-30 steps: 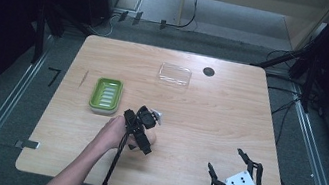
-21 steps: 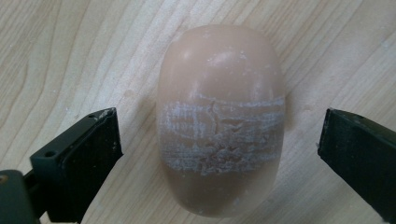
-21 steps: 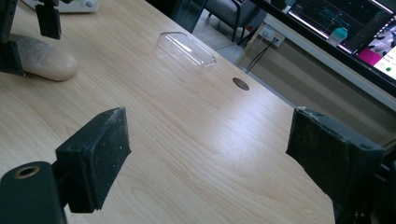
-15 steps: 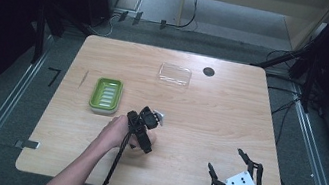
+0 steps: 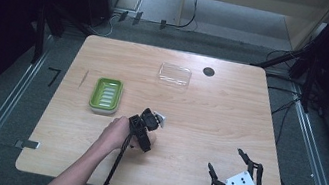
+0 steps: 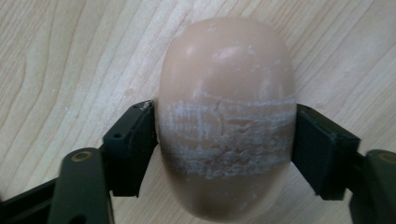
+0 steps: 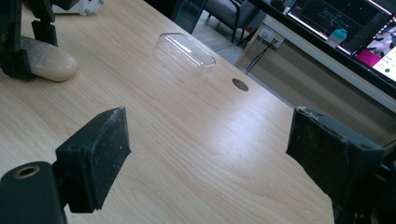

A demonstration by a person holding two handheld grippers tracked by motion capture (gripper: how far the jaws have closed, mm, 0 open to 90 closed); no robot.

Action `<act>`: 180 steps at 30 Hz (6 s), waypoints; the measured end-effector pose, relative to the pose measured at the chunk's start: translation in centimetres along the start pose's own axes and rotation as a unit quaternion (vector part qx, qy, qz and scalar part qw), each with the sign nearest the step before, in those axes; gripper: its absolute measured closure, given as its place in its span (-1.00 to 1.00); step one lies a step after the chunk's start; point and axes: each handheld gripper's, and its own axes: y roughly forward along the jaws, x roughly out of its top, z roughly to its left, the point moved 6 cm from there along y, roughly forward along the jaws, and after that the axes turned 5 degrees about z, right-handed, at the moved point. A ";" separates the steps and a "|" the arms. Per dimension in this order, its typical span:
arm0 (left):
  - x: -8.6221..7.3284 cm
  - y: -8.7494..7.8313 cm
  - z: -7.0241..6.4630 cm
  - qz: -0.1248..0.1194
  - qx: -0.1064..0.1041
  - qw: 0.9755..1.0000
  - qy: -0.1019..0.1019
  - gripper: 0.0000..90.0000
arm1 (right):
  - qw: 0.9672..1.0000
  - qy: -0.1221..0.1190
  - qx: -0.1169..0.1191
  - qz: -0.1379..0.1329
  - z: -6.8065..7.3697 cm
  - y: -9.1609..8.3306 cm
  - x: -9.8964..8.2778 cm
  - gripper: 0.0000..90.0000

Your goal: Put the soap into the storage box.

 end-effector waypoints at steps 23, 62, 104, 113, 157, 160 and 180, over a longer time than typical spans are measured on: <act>0.1 -0.1 -0.3 -0.017 -0.006 1.000 -0.015 -0.25 | 1.000 -0.001 0.002 -0.002 0.0 0.0 0.1 -0.71; -3.7 -1.8 1.5 -0.023 -0.010 0.997 -0.067 -0.26 | 1.000 0.000 -0.002 -0.005 0.0 0.0 0.1 -0.71; -7.6 -3.1 3.8 -0.031 -0.006 0.991 -0.130 -0.26 | 1.000 -0.005 -0.001 -0.004 0.2 0.0 0.2 -0.71; -8.2 -3.6 4.7 -0.038 -0.005 0.988 -0.150 -0.26 | 1.000 -0.004 -0.001 -0.004 0.2 0.0 0.2 -0.71; -8.5 -5.7 10.3 -0.093 0.033 0.954 -0.281 -0.26 | 1.000 -0.004 0.001 -0.001 0.1 0.0 0.0 -0.71; -8.2 -5.9 10.6 -0.094 0.036 0.954 -0.283 -0.26 | 1.000 -0.003 0.001 0.000 0.1 0.0 0.0 -0.71; -7.1 -6.3 13.7 -0.117 0.045 0.938 -0.323 -0.26 | 1.000 -0.010 -0.001 0.001 0.2 0.1 0.0 -0.71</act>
